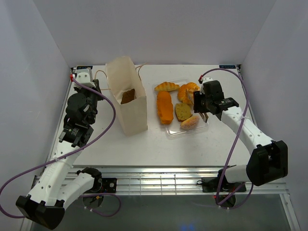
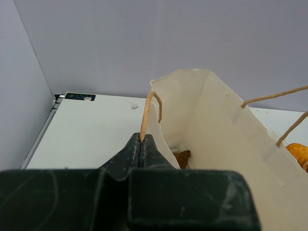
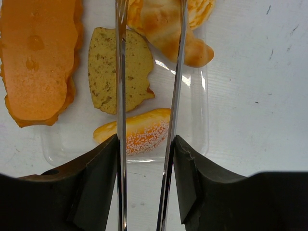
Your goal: Place the fake bread into the paper bag
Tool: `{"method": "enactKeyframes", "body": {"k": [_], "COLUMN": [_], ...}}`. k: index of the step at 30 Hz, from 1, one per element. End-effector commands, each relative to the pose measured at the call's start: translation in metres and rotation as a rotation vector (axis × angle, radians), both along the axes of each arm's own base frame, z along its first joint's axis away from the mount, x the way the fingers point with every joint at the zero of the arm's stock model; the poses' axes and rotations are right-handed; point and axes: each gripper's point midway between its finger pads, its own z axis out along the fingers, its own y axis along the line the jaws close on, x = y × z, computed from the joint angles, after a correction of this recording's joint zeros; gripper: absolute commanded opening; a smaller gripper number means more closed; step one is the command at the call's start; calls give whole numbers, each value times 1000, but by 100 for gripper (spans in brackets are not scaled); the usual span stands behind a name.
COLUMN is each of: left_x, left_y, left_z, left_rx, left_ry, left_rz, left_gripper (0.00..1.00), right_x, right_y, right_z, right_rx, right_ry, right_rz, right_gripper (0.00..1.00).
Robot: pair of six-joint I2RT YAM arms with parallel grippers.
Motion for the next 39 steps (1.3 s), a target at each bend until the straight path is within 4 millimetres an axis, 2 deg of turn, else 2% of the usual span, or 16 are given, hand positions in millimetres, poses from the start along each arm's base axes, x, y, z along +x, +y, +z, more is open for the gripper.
{"method": "enactKeyframes", "body": {"k": [1,12,19,27,30,33,36,39], "left_x": [-4,-6,-7,-8,-7,-7,-7,-7], "left_y": [1,3,4,4,4,4,4,4], "left_z": [7,9,11,12,10,11,11,10], "left_rx": [-8,-11,-12,-12,-11,-12,-13,-12], "left_ry": [-14,-23,-30,-30,-27,-29,-30,-28], "left_rz": [-4,-1,1,1,3,4,4,6], "left_gripper": [0,0,0,0,0,0,0,0], "right_x": [11,12,11,11,12,13,17,15], "right_y": [8,-10,-9,-1,2,5,8,12], "right_z": [8,-3,-5,3,10,23,50,92], "right_rx": [30,-60,-62,-30,-16,0,25,72], "right_ry": [-47,3,21,18,12,-2,-49,-123], "right_rz": [18,-51,-46,-18,-7,2,8,26], "right_gripper": [52,47,47,17,8,8,8,8]}}
